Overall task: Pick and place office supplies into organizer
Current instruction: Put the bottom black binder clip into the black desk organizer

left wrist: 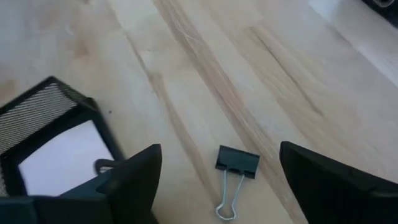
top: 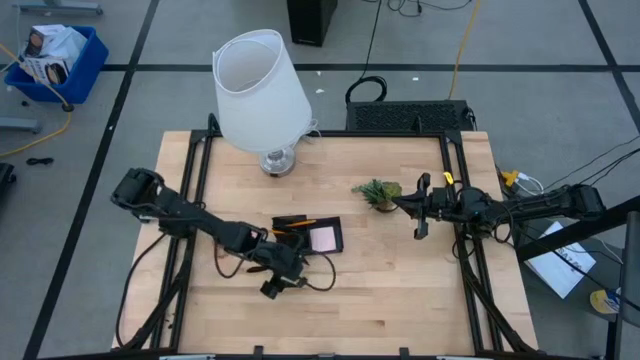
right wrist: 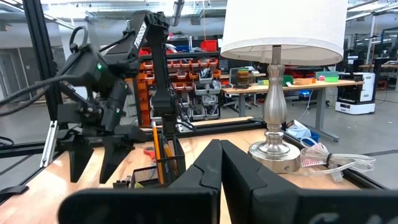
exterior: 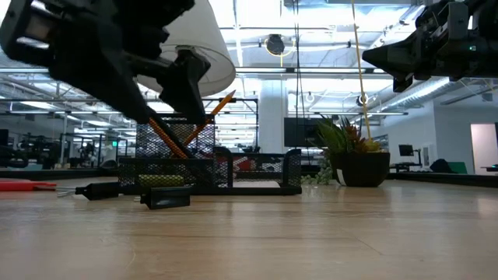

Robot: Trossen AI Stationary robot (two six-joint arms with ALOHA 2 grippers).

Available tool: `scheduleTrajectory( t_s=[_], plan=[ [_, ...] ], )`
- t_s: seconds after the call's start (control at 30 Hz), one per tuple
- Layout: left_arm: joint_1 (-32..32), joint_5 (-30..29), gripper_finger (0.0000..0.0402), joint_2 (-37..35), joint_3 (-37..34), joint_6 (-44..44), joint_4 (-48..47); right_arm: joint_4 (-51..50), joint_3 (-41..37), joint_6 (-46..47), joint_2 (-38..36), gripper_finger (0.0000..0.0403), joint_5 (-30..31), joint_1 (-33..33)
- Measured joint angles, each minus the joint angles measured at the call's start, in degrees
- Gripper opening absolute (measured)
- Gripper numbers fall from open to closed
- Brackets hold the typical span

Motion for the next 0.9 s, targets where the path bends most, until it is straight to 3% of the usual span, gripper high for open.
scheduleTrajectory(
  t_s=[0.23,0.9],
  plan=[
    [-1.50,0.05,0.0329,4.40,0.02,2.61,1.05,-0.28,0.00,0.01,0.00,0.0000,0.00,0.01],
    [-0.66,0.42,0.0258,11.18,0.04,3.85,6.50,-0.41,-0.01,0.01,0.00,0.0000,0.00,0.00]
  ],
)
